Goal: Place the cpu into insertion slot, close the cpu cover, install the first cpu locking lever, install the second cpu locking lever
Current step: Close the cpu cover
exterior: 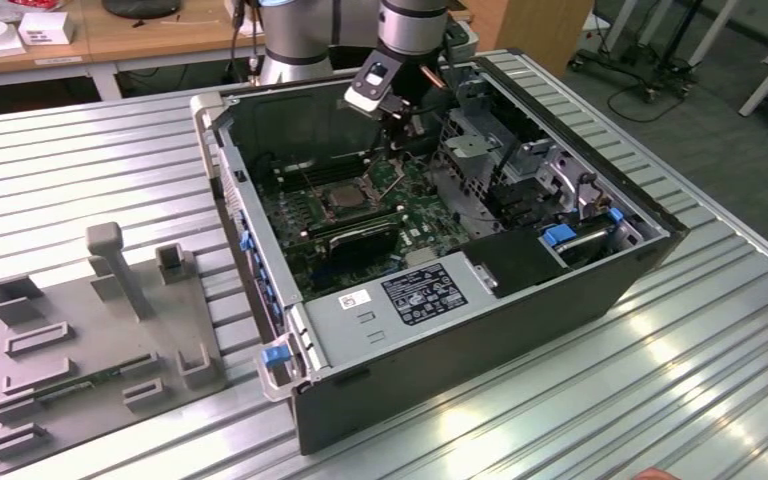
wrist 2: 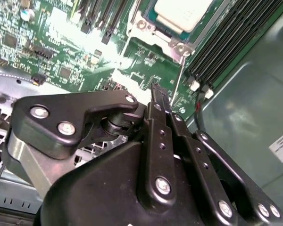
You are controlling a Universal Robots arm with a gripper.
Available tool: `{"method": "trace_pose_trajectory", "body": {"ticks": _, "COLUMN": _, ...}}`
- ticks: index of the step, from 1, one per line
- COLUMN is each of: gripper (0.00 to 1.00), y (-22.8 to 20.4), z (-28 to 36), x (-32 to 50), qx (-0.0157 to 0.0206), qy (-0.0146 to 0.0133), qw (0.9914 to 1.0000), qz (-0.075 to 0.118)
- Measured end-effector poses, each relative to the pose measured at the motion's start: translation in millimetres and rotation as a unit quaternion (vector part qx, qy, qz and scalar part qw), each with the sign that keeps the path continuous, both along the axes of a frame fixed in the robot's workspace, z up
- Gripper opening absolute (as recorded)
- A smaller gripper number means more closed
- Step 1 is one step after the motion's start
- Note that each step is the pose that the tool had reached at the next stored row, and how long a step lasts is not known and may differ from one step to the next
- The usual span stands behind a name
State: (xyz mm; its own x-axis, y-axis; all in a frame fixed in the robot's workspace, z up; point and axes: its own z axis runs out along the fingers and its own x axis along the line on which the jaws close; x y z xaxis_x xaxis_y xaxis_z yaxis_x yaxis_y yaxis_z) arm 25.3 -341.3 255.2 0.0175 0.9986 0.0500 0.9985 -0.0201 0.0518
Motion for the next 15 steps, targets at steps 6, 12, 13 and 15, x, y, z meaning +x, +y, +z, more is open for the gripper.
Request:
{"method": "trace_pose_trajectory", "body": {"ticks": 6, "gripper": 0.11, "y": 0.0, "z": 0.0, "x": 8.5, "qx": 0.0003, "qy": 0.0000, "qw": 1.00000, "qz": 0.000}}
{"method": "trace_pose_trajectory", "body": {"ticks": 12, "gripper": 0.11, "y": 0.0, "z": 0.0, "x": 17.6, "qx": 0.0008, "qy": 0.0000, "qw": 1.00000, "qz": 0.000}}
{"method": "trace_pose_trajectory", "body": {"ticks": 13, "gripper": 0.11, "y": 0.0, "z": 0.0, "x": 18.9, "qx": 0.0008, "qy": 0.0000, "qw": 1.00000, "qz": 0.000}}
{"method": "trace_pose_trajectory", "body": {"ticks": 15, "gripper": 0.11, "y": 0.0, "z": 0.0, "x": 21.5, "qx": 0.0012, "qy": 0.0000, "qw": 1.00000, "qz": 0.000}}
